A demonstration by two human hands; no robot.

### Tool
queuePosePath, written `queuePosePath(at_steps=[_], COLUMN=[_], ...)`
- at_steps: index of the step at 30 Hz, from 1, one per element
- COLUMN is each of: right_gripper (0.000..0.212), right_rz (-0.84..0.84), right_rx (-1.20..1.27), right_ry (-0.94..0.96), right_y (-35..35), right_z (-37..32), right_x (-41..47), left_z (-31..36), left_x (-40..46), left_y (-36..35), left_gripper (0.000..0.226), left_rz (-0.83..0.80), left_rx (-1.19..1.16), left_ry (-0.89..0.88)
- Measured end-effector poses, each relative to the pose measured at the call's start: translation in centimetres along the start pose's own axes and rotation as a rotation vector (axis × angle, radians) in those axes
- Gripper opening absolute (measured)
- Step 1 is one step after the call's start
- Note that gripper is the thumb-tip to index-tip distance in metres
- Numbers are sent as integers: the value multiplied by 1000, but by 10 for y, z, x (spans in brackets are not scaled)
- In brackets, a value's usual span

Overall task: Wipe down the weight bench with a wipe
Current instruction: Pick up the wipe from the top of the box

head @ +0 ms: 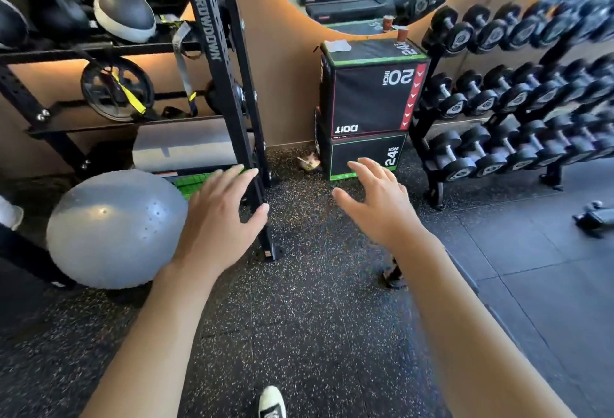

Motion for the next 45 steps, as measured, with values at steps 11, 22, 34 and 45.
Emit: queuePosePath(at_steps=[11,22,34,45], right_gripper=[72,78,76,76], right_rz=[63,41,64,71], right_rx=[-48,-111,-103,-49], right_ry=[-132,-244,-248,-245], right_y=[-19,-35,-34,-12], right_z=[-37,15,142,232], right_x=[93,159,297,404], left_z=[-78,-77,-11,50], left_x=[115,214,369,490], left_y=[7,-48,-128,-188], left_gripper=[61,65,67,65], left_rz=[-19,-117,-108,-102], left_rx=[-108,-155,11,19], left_ry=[-113,-147,-127,-137])
Point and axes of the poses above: each hand's wrist, its own x-axis towards the middle knuckle, its own y-axis out of the back of the hand, z = x × y, the point moved 3 cm from there along x, towards the middle knuckle, and after that the axes turned 5 degrees about -x, right-handed, at the moved point
